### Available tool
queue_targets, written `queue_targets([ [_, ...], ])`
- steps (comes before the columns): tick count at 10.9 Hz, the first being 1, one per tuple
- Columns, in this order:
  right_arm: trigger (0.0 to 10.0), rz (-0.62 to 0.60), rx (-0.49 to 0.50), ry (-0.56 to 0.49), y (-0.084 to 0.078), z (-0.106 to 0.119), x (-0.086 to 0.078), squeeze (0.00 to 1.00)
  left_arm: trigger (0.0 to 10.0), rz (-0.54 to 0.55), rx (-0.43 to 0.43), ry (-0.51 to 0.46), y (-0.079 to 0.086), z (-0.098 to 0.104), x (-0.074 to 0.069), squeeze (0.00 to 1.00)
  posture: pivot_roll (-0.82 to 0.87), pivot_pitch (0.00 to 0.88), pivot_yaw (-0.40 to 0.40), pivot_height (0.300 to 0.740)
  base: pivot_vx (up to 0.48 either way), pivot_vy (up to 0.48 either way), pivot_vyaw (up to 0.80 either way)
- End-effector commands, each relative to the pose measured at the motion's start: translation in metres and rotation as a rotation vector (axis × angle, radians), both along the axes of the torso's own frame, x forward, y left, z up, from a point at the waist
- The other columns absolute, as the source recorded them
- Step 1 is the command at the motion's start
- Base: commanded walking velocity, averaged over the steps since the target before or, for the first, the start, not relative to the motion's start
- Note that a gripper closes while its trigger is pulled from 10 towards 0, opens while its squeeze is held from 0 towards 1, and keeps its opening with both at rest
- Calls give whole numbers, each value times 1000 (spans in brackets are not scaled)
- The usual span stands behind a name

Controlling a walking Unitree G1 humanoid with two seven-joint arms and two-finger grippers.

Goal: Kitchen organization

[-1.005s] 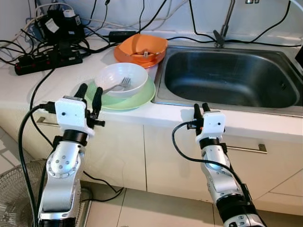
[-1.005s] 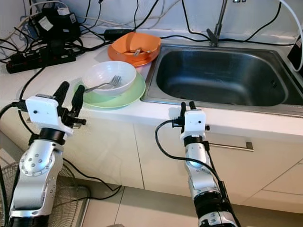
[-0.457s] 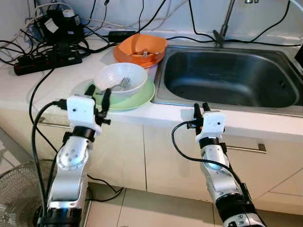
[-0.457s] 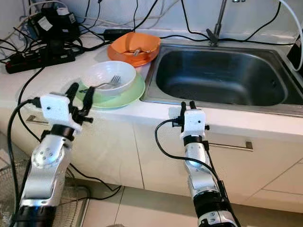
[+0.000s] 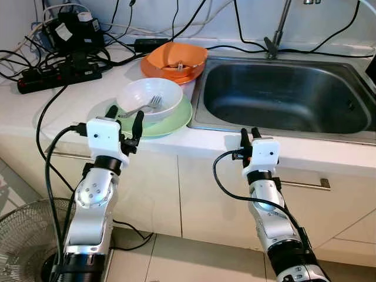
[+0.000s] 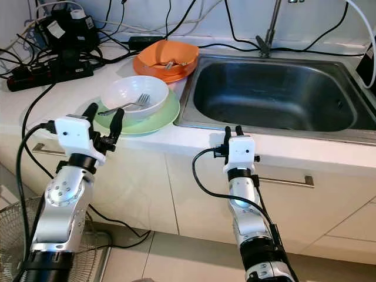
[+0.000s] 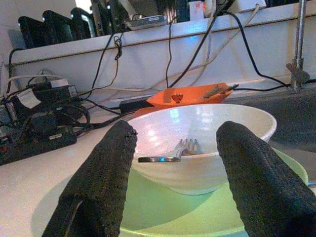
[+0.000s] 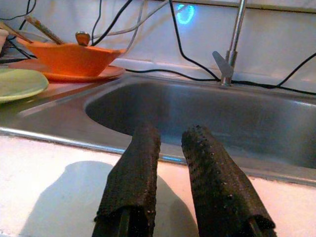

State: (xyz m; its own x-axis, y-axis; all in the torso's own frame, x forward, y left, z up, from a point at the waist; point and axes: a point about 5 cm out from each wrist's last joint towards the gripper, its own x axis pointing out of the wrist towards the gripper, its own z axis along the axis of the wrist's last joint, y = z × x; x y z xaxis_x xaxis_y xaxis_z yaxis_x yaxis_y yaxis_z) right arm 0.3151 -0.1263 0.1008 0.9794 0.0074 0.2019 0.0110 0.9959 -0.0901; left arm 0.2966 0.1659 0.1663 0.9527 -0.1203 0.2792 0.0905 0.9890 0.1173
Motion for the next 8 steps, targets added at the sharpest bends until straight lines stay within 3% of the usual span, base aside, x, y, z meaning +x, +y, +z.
queue_targets([
  [1, 10000, 8, -2, -10, 3, 2, 3, 0, 10000, 7, -9, -5, 1, 0, 3, 0, 91, 0, 58, 740, 0, 0, 0],
  [6, 10000, 3, -8, -5, 1, 2, 2, 0, 10000, 26, -38, 2, 1, -1, 19, 0, 82, 0, 52, 740, 0, 0, 0],
  [7, 10000, 2, -9, -4, 0, 1, 2, 0, 4902, 28, -42, 1, 1, -1, 20, 0, 83, 0, 50, 740, 0, 0, 0],
  [8, 10000, 1, -11, -2, 0, 1, 2, 0, 549, 35, -47, 1, 1, -2, 22, 0, 84, 0, 50, 740, 0, 0, 0],
])
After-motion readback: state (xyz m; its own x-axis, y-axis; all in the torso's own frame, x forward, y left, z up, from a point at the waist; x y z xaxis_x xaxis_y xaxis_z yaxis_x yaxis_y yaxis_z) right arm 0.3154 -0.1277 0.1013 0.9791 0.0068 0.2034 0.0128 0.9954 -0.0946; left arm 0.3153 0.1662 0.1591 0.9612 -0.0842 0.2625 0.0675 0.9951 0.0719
